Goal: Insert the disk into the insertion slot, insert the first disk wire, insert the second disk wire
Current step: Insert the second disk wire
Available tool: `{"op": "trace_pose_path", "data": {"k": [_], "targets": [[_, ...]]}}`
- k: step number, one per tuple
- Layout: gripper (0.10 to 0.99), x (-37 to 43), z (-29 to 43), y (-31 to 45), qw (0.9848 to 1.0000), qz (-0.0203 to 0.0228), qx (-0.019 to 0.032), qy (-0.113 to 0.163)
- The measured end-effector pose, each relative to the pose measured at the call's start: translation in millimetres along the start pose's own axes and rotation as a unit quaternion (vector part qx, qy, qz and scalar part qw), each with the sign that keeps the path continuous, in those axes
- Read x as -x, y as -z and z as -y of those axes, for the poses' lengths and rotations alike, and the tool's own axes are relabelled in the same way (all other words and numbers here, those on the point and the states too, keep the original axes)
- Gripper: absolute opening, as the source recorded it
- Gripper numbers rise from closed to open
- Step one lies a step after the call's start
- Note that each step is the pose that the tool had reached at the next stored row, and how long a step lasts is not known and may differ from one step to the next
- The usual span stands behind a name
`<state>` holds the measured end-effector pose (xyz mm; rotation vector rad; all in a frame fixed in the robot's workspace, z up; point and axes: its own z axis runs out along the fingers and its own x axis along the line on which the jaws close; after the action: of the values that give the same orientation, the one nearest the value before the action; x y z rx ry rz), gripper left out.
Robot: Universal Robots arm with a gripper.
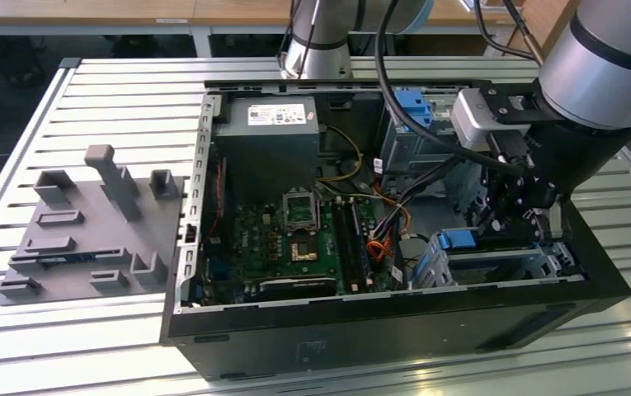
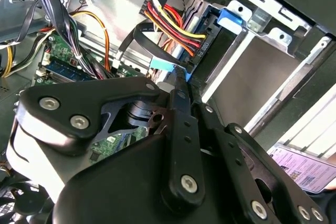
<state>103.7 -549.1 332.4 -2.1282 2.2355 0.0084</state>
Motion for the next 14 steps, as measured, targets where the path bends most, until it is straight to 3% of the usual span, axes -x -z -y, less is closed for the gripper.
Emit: {"op": "trace_pose_path", "data": {"k": [14], "targets": [[0.149,-0.7,0.0,-4.3,1.0,-0.0001,0.0,0.0]]}}
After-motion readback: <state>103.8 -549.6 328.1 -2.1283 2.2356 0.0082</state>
